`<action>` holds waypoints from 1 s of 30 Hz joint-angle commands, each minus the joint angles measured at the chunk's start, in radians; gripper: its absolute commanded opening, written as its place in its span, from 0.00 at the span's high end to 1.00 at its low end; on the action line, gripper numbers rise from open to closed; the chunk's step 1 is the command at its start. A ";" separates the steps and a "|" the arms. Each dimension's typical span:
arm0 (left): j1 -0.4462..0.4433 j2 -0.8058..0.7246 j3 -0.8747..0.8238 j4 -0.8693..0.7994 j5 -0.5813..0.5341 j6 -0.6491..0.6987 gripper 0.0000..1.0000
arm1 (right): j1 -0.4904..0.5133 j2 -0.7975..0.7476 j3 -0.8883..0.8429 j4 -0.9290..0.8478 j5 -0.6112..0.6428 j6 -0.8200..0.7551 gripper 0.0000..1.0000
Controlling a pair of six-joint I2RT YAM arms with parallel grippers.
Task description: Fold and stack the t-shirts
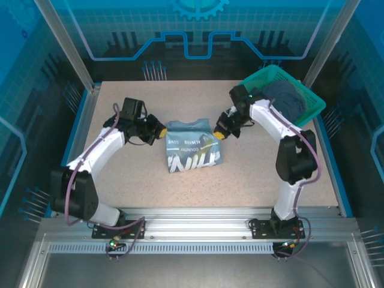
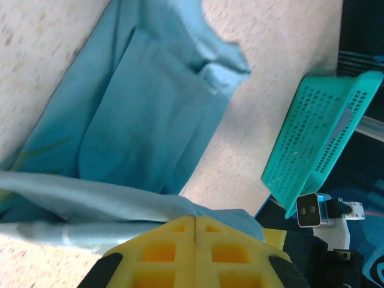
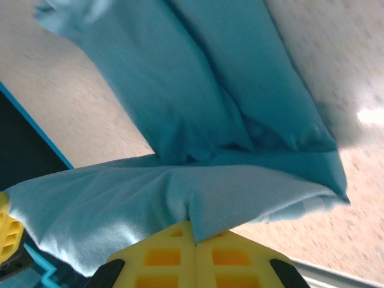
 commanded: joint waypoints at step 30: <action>-0.204 0.243 0.027 0.187 -0.082 -0.201 0.75 | 0.020 0.154 0.089 0.231 0.075 -0.125 0.81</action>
